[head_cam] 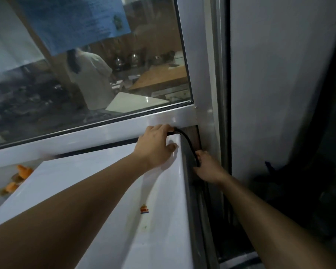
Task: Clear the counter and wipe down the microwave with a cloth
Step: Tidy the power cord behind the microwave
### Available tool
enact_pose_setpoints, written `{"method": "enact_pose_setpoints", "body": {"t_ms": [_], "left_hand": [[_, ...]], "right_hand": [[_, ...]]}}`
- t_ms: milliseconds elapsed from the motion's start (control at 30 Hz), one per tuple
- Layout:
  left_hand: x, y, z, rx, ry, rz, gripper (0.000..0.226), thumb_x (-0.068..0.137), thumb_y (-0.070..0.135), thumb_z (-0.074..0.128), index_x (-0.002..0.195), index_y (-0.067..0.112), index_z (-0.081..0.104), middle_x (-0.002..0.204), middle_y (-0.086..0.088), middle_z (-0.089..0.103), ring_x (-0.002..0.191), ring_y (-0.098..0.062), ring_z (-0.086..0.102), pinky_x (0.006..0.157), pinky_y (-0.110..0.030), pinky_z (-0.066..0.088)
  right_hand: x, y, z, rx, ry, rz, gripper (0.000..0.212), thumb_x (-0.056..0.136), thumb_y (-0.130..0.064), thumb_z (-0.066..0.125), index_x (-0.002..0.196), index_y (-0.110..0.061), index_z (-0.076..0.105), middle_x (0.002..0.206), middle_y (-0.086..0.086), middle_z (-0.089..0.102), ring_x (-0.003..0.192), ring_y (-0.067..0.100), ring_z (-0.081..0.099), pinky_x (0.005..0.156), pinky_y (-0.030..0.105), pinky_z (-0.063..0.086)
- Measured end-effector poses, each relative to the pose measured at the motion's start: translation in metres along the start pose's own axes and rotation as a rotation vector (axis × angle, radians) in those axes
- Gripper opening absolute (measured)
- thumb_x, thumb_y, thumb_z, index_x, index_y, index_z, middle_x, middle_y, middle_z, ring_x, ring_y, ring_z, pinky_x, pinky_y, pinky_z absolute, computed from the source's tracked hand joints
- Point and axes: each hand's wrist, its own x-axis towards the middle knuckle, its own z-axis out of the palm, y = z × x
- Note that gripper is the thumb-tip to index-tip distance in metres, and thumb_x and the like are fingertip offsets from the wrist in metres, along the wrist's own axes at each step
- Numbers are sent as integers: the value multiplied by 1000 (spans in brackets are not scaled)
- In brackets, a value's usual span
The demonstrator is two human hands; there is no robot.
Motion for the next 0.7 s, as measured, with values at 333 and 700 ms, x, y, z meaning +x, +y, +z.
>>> {"method": "enact_pose_setpoints", "body": {"t_ms": [333,700], "left_hand": [[5,20,1,-16,-18,33,45,90,24,57,133,18,44,135,-3,49,124,-26,39,101,-42,40],[34,56,-7,23,-69,108,41,89,24,57,129,26,48,132,-1,53,129,-23,35,102,-41,34]], "right_hand": [[-30,16,-43,85,146,101,23,90,-10,52,69,-17,44,75,13,59,74,29,61,73,42,53],[-58,-44,-116,7,253,-32,5,91,-21,59,92,-19,64,81,-6,61,73,4,55,58,14,38]]}}
